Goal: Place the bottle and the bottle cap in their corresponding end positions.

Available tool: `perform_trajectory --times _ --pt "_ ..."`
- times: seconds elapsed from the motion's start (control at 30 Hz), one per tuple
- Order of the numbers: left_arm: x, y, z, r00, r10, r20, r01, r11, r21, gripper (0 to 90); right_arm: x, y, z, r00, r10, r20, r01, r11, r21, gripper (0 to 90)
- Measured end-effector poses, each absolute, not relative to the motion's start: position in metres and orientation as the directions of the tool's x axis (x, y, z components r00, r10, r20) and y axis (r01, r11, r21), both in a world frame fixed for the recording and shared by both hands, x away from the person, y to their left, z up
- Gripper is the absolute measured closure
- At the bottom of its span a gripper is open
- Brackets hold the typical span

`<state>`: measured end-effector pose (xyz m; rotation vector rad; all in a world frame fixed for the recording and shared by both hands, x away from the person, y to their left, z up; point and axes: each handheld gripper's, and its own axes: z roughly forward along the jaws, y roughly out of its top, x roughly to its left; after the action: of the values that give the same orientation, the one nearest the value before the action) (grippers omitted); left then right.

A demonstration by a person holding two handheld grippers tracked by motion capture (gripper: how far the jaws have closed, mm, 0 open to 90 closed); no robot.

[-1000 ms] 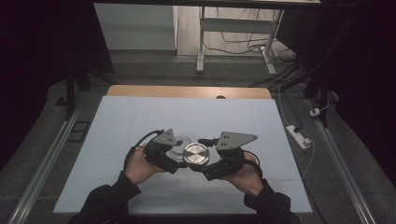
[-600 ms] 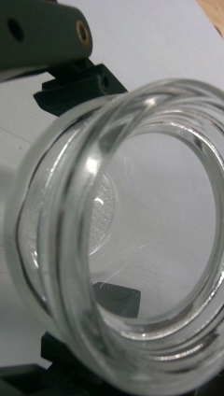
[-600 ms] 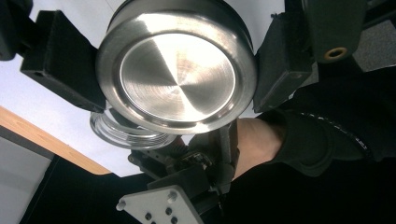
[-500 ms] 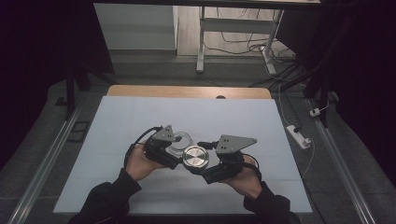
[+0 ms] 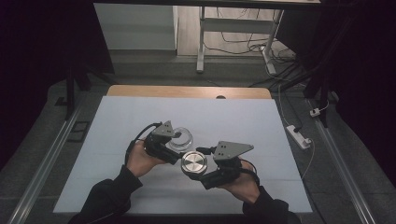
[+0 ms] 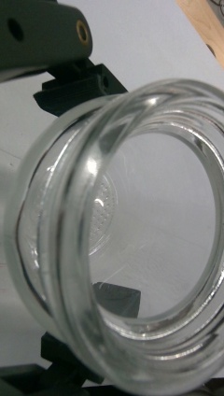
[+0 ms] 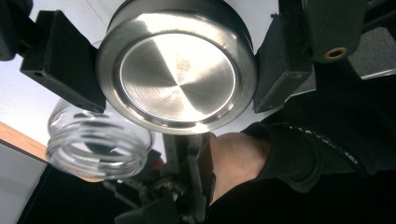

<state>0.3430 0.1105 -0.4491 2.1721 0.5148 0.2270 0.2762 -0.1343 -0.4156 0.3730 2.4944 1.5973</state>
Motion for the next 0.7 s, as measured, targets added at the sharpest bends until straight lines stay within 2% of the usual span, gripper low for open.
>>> perform_trajectory --times 0.7 --pt "0.368 0.099 -0.451 0.887 0.461 -0.022 0.291 -0.521 0.803 15.6 0.267 -0.133 -0.448 -0.959 0.283 -0.012 0.116 0.432 0.894 19.7"
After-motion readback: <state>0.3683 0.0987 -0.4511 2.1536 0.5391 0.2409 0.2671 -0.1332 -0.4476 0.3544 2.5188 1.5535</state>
